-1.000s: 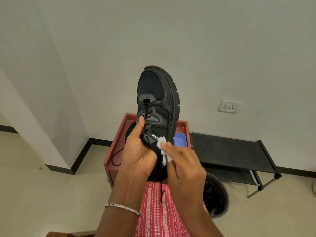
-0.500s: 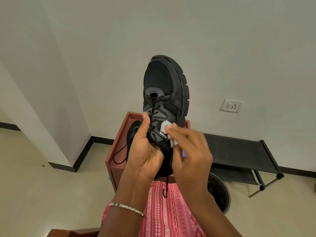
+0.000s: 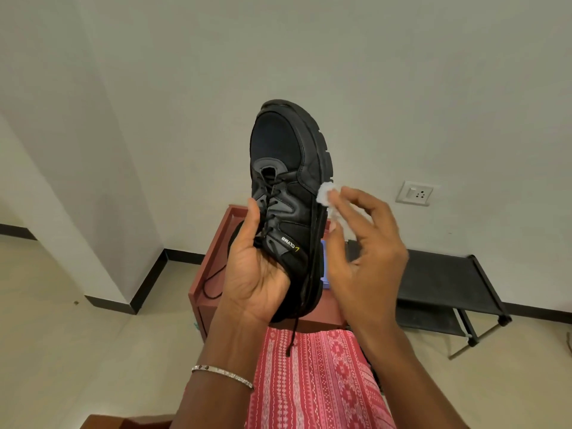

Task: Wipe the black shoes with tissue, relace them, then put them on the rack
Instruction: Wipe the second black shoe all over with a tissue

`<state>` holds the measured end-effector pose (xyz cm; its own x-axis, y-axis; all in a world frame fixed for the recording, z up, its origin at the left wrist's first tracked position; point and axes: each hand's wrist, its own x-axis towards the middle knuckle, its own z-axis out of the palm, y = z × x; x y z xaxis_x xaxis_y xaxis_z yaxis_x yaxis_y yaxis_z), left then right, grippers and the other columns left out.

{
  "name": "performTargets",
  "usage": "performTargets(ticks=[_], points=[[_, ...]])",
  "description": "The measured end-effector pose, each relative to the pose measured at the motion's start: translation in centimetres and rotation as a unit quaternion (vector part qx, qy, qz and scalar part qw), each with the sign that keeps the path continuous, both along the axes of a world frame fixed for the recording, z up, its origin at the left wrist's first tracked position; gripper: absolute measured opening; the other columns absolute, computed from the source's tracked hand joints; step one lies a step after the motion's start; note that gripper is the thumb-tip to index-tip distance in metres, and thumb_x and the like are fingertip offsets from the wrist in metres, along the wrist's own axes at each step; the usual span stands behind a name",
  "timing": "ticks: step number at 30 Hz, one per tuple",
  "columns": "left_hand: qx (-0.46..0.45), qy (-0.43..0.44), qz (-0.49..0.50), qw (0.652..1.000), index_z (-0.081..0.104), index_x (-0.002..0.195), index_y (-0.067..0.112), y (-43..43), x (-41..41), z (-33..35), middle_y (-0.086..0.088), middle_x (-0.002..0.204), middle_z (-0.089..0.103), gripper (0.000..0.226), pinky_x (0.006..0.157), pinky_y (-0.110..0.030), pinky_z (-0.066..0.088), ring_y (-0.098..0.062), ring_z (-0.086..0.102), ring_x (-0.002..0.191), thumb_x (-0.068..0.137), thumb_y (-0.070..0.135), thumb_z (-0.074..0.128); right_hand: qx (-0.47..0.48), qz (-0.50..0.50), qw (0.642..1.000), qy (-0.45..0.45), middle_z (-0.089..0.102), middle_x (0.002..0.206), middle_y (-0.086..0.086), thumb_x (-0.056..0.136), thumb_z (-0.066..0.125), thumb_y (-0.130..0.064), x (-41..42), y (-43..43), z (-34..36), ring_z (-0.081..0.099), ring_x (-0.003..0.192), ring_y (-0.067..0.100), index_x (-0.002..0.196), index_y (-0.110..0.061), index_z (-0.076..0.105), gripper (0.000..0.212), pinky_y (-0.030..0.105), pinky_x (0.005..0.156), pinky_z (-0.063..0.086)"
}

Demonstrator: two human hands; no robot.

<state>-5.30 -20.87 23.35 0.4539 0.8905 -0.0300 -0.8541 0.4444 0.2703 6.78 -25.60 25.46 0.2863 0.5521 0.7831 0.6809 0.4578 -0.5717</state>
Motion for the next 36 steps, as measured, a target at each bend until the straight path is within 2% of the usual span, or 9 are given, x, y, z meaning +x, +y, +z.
performTargets(ticks=[5, 11, 17, 22, 24, 27, 28, 30, 36], points=[[-0.012, -0.006, -0.034, 0.999, 0.046, 0.144, -0.001, -0.4, -0.2, 0.2, -0.027, 0.146, 0.047, 0.068, 0.115, -0.047, 0.035, -0.037, 0.05, 0.134, 0.1, 0.05, 0.049, -0.05, 0.031, 0.996, -0.074, 0.056, 0.135, 0.01, 0.087, 0.05, 0.014, -1.9, -0.9, -2.9, 0.051, 0.133, 0.021, 0.134, -0.003, 0.061, 0.052, 0.033, 0.11, 0.045], [-0.032, -0.005, 0.01, 0.999, 0.055, 0.14, 0.007, 0.3, -1.1, 0.1, -0.019, 0.14, 0.057, 0.06, 0.114, -0.048, 0.037, -0.034, 0.055, 0.129, 0.098, 0.049, 0.051, -0.059, 0.06, 0.989, -0.118, 0.073, 0.108, 0.0, 0.09, 0.064, -0.003, -0.9, -2.9, -3.6, 0.068, 0.105, 0.011, 0.112, -0.011, 0.076, 0.026, 0.02, 0.096, 0.052], [-0.029, -0.001, 0.006, 1.0, 0.053, 0.14, 0.005, -0.2, -1.0, 0.7, -0.021, 0.139, 0.057, 0.061, 0.108, -0.057, 0.039, -0.036, 0.055, 0.129, 0.098, 0.05, 0.049, -0.215, 0.184, 0.958, 0.049, 0.061, 0.106, -0.009, 0.078, 0.083, -0.007, 0.6, -2.2, -1.4, 0.065, 0.085, 0.012, 0.111, -0.025, 0.076, 0.038, 0.017, 0.074, 0.055], [-0.053, 0.013, -0.013, 0.998, 0.051, 0.142, 0.006, -0.7, -0.8, 1.0, -0.022, 0.139, 0.056, 0.065, 0.122, -0.047, 0.022, -0.038, 0.056, 0.127, 0.098, 0.054, 0.049, -0.216, 0.195, 0.957, 0.015, 0.069, 0.094, -0.012, 0.08, 0.083, -0.015, 0.5, -1.8, -0.2, 0.066, 0.094, 0.012, 0.087, -0.021, 0.076, 0.011, 0.018, 0.075, 0.053], [-0.056, 0.018, -0.02, 0.998, 0.052, 0.141, 0.005, -1.1, -0.6, 1.3, -0.022, 0.139, 0.056, 0.065, 0.12, -0.042, 0.027, -0.036, 0.056, 0.127, 0.098, 0.053, 0.05, -0.189, 0.177, 0.966, 0.008, 0.07, 0.087, -0.011, 0.082, 0.081, -0.017, -0.1, -1.5, 0.2, 0.066, 0.088, 0.012, 0.088, -0.019, 0.075, 0.009, 0.023, 0.074, 0.053], [-0.06, 0.021, -0.01, 0.998, 0.057, 0.129, -0.005, -2.1, 0.3, 1.8, -0.024, 0.113, 0.068, 0.06, 0.077, -0.033, 0.062, -0.031, 0.072, 0.098, 0.096, 0.045, 0.056, -0.131, 0.132, 0.982, -0.019, 0.069, 0.093, -0.01, 0.087, 0.077, -0.013, -1.4, -0.8, 0.3, 0.065, 0.091, 0.008, 0.098, -0.019, 0.075, 0.013, 0.025, 0.078, 0.054], [-0.068, 0.012, -0.006, 0.998, 0.058, 0.125, -0.008, -2.2, 0.5, 1.8, -0.023, 0.098, 0.07, 0.058, 0.059, -0.027, 0.06, -0.028, 0.075, 0.08, 0.096, 0.043, 0.058, -0.116, 0.119, 0.986, -0.032, 0.068, 0.095, -0.009, 0.088, 0.076, -0.011, -1.7, -0.7, 0.1, 0.064, 0.092, 0.008, 0.101, -0.018, 0.076, 0.015, 0.026, 0.08, 0.054], [-0.071, -0.002, -0.015, 0.997, 0.057, 0.124, -0.009, -2.5, 0.5, 2.0, -0.024, 0.091, 0.07, 0.058, 0.048, -0.025, 0.057, -0.028, 0.074, 0.069, 0.097, 0.042, 0.056, -0.101, 0.105, 0.988, -0.052, 0.067, 0.096, -0.007, 0.089, 0.074, -0.008, -2.0, -0.9, -0.6, 0.063, 0.094, 0.01, 0.102, -0.018, 0.077, 0.017, 0.029, 0.081, 0.053], [-0.039, 0.01, -0.032, 0.999, 0.074, 0.11, -0.001, -1.6, 0.0, 0.9, -0.022, 0.119, 0.069, 0.06, 0.089, -0.047, 0.058, -0.034, 0.071, 0.102, 0.099, 0.051, 0.047, -0.093, 0.083, 0.991, -0.051, 0.063, 0.095, -0.01, 0.09, 0.071, -0.014, -1.8, -3.9, -3.5, 0.056, 0.093, 0.008, 0.104, -0.022, 0.078, 0.018, 0.025, 0.078, 0.05]])
